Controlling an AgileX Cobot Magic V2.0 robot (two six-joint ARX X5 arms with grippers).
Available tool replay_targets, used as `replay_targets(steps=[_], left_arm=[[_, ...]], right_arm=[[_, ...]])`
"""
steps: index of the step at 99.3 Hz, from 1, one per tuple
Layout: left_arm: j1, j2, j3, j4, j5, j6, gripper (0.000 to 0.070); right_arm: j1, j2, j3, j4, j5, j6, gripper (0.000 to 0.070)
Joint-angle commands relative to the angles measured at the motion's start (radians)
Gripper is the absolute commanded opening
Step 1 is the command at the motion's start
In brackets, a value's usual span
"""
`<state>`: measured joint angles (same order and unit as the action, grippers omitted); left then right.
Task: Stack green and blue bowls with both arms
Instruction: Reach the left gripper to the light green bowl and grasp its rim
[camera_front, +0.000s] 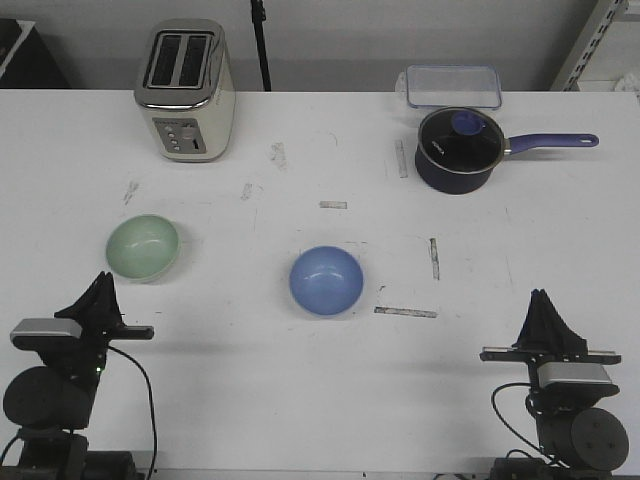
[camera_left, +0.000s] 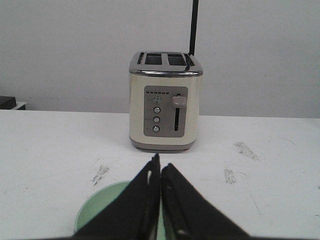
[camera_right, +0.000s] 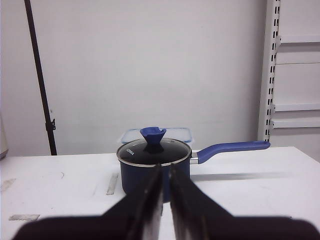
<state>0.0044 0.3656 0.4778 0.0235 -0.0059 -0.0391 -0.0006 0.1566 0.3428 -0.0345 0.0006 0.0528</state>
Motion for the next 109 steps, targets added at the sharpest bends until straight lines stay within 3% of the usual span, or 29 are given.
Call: replay_targets(steps=[1, 33, 52, 68, 86, 100, 109], left_arm=[[0.001, 0.076, 0.066, -0.023, -0.006, -0.011, 0.0003], [0.001, 0.493, 0.354, -0.247, -0.005, -0.033, 0.0003], [0.002, 0.71, 0.532, -0.478, 0.016, -0.033, 0.0003], [0.01, 0.822, 0.641, -0.527, 0.045, -0.036, 0.0003], [0.103, 0.91, 0.745, -0.648, 0.156, -0.257, 0.0003], [0.195, 0.953, 0.764, -0.697, 0.248, -0.264, 0.0003], [0.254, 0.97, 0.764, -0.733, 0.26, -0.264, 0.0006]], right_arm=[[0.0, -0.002, 0.0, 0.011, 0.0, 0.01, 0.0015], [0.0, -0.002, 0.0, 0.011, 0.0, 0.01, 0.0015], [0.0, -0.002, 0.0, 0.011, 0.0, 0.01, 0.0015], [0.0, -0.002, 0.0, 0.011, 0.0, 0.01, 0.0015], [0.0, -0.002, 0.0, 0.011, 0.0, 0.01, 0.0015], [0.0, -0.002, 0.0, 0.011, 0.0, 0.01, 0.0015], [0.0, -0.002, 0.0, 0.011, 0.0, 0.01, 0.0015]])
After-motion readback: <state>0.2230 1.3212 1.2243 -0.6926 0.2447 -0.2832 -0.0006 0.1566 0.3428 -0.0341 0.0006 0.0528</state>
